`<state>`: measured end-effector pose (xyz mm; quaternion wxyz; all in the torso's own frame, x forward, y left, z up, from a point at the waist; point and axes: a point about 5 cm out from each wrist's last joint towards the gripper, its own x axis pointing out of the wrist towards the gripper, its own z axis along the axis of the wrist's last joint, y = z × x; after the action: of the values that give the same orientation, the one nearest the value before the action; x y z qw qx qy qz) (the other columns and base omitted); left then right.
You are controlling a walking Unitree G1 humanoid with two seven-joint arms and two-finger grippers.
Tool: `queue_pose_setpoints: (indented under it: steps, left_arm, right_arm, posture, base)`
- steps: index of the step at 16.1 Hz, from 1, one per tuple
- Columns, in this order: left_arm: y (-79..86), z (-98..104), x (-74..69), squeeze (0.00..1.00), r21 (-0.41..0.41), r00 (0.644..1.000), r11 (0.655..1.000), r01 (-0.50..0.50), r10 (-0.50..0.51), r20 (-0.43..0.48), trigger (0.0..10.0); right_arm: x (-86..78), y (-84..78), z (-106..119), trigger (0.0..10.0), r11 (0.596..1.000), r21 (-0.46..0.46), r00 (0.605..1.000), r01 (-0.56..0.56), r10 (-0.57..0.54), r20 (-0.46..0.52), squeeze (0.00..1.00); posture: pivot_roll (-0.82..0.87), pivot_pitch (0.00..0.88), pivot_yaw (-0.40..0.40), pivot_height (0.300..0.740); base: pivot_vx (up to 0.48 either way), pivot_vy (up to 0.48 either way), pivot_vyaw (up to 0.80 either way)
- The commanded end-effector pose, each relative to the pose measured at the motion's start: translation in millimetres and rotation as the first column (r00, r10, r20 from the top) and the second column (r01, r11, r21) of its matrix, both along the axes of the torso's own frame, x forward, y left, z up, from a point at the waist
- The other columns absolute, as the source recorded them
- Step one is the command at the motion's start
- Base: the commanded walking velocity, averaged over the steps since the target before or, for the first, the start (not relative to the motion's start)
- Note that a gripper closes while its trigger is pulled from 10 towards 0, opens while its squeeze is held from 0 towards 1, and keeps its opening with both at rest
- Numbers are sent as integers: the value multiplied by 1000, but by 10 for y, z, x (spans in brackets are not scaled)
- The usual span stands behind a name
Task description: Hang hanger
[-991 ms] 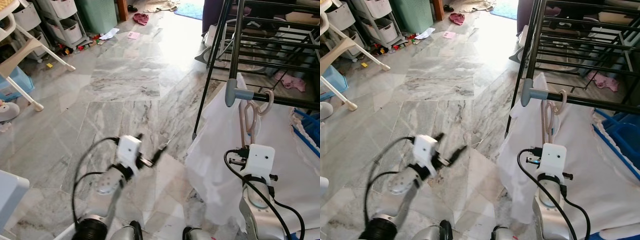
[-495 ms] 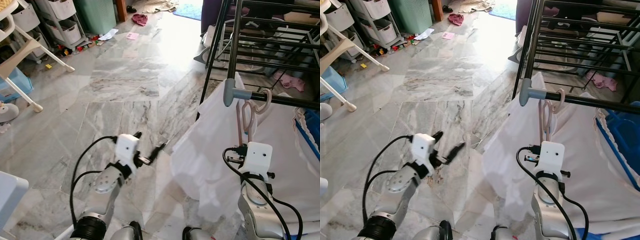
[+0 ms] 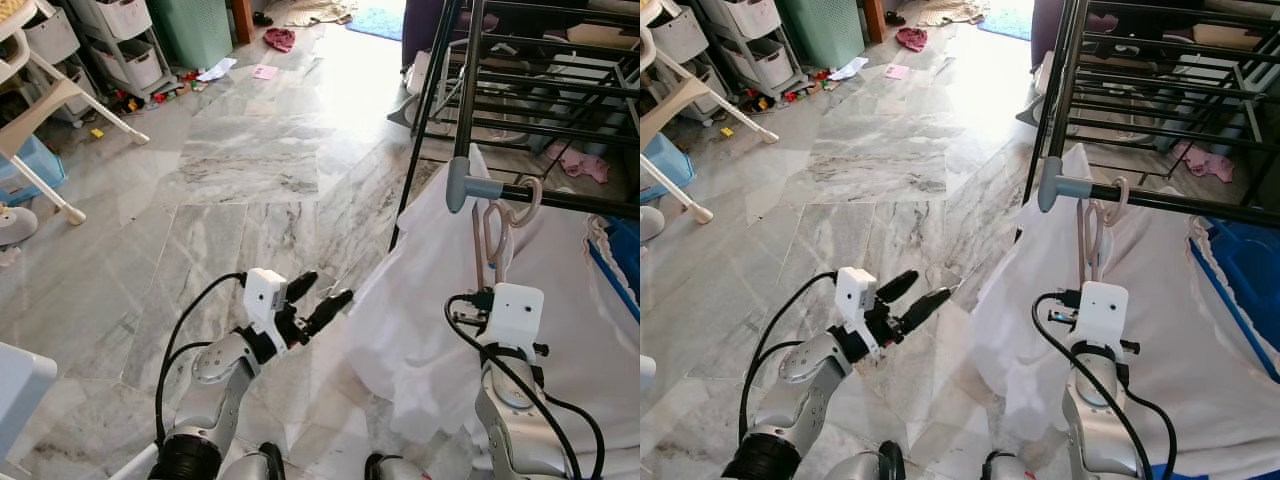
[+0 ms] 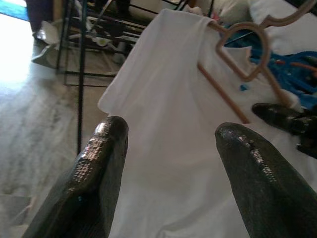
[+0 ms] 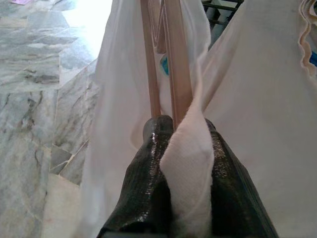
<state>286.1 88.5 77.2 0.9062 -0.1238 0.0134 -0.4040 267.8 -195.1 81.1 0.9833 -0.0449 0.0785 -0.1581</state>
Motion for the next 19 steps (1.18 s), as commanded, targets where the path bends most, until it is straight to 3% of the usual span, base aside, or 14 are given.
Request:
queue_pose_setpoints:
  steps: [1,2,3,4,5,7,11,15,17,18,19]
  left_arm:
    - [1,68,23,0,-6,1000,1000,24,-24,11,0]
    - [-20,112,38,0,17,998,999,49,-50,25,627]
    - [-50,134,61,0,16,998,997,69,-69,10,10000]
    - [-74,164,63,0,-14,995,995,99,-99,7,10000]
    - [-90,174,52,0,-34,990,990,138,-138,-2,0]
    - [-136,158,0,0,-45,965,965,258,-260,-45,0]
    - [-168,154,-43,0,-44,927,931,362,-365,-84,0]
    - [-171,183,-36,0,-50,918,922,385,-388,-87,0]
    - [-187,203,-6,0,-24,931,934,357,-358,-68,0]
    - [-171,196,47,0,17,957,958,288,-287,-42,1569]
    - [-157,191,74,1000,12,966,967,254,-253,-44,10000]
  right_arm:
    - [-18,5,-27,10000,1000,11,1000,10,-10,-9,0]
    - [-19,12,-29,10000,1000,12,1000,10,-10,-9,0]
    - [-20,25,-32,10000,1000,14,1000,8,-8,-9,0]
    - [-19,35,-34,10000,1000,15,1000,6,-6,-9,0]
    - [-18,39,-35,10000,1000,15,1000,5,-5,-9,0]
    - [-17,48,-35,10000,1000,16,1000,4,-4,-7,0]
    - [-22,59,-41,10000,1000,17,1000,6,-6,-7,0]
    - [-33,62,-53,10000,1000,19,1000,10,-9,-9,0]
    - [-28,57,-55,10000,1000,17,1000,10,-10,-8,0]
    - [-20,63,-51,10000,1000,17,1000,8,-8,-6,0]
    - [-15,66,-46,10000,1000,16,1000,6,-6,-4,0]
  posture:
    - [-141,185,66,740]
    - [-141,186,66,740]
    - [-139,186,69,740]
    - [-138,187,70,740]
    - [-139,186,72,740]
    - [-140,187,75,740]
    - [-142,191,84,740]
    - [-145,190,89,740]
    - [-144,185,87,740]
    - [-144,183,87,740]
    - [-144,183,87,740]
  base:
    - [0,0,0]
    - [0,0,0]
    - [0,0,0]
    - [0,0,0]
    - [0,0,0]
    - [0,0,0]
    - [0,0,0]
    - [0,0,0]
    - [0,0,0]
    - [0,0,0]
    - [0,0,0]
